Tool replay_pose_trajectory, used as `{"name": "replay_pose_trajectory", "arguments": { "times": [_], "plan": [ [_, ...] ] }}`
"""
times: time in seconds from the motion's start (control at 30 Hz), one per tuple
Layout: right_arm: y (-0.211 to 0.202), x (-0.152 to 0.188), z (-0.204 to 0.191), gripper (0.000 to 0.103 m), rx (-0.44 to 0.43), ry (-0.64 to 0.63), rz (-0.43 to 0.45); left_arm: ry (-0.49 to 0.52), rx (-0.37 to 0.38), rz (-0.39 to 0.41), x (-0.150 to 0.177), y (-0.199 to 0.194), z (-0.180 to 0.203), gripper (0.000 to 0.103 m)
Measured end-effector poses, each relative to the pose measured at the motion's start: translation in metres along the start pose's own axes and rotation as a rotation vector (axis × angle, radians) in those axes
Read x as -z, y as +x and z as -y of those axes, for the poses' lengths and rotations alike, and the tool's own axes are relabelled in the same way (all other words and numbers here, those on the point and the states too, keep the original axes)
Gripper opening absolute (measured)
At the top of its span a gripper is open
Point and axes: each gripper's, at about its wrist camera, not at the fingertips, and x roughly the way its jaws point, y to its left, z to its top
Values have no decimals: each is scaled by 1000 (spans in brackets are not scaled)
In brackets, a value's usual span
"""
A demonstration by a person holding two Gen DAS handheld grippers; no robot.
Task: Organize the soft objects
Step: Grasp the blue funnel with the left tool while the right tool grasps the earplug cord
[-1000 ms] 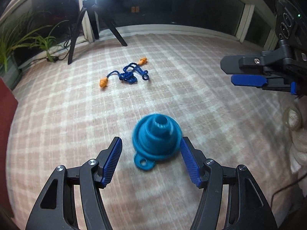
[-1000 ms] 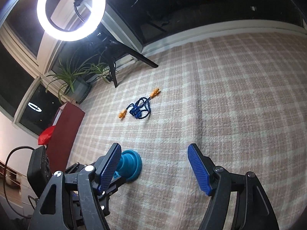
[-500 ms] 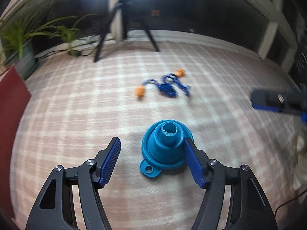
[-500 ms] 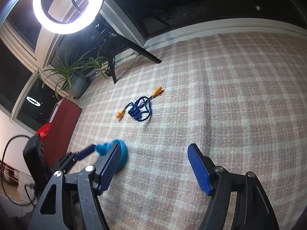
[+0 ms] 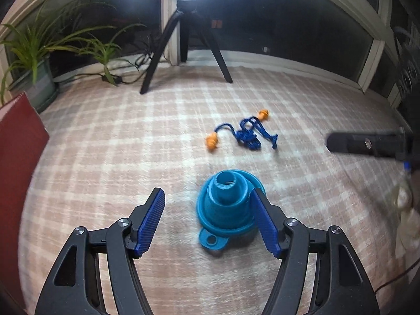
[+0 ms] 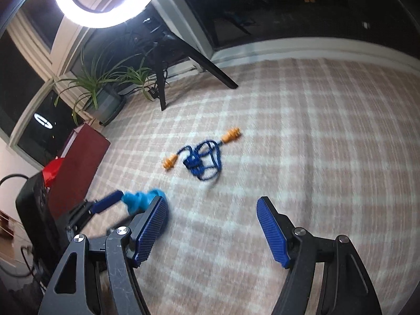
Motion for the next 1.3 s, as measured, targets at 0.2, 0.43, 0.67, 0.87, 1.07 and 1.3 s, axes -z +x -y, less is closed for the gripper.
{"name": "replay_pose_trajectory", "arguments": {
  "times": [0.2,0.43,0.67,0.87,1.07,1.3],
  "plan": [
    [24,-20,-23,68,70,-156,3,10,-2,-15,6,9,9,68],
    [64,-34,-34,68,93,-236,-43,-28,10,-7,7,11,5,68],
    [89,-36,-45,57,97,-304,-89,-42,23,-9,6,13,3,68],
    [97,-36,-50,50,136,-365,-92,-46,27,-12,5,14,2,66],
    [99,-33,-54,39,176,-429,-81,-46,32,-11,5,13,2,65],
    [93,-35,-44,20,188,-423,-78,-26,45,-3,6,14,5,50]
  ]
}}
